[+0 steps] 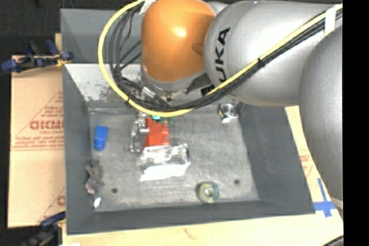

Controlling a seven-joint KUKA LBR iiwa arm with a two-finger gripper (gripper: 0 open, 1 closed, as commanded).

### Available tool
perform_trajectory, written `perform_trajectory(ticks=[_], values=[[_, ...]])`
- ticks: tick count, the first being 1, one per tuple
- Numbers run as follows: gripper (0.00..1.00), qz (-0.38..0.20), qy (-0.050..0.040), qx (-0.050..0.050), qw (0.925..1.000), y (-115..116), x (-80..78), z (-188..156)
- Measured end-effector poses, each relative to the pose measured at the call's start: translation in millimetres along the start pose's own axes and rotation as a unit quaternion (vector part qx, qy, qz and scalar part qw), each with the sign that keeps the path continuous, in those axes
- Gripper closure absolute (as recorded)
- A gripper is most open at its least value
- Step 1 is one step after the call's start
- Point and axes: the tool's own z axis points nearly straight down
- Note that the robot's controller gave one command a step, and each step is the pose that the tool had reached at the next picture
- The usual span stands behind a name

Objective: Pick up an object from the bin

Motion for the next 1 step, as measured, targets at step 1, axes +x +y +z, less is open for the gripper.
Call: perform_trajectory(ticks=[1], values=[[0.00, 0.034, 0.0004, 0.001, 0.9994, -55.1, -7.9, 126.2]])
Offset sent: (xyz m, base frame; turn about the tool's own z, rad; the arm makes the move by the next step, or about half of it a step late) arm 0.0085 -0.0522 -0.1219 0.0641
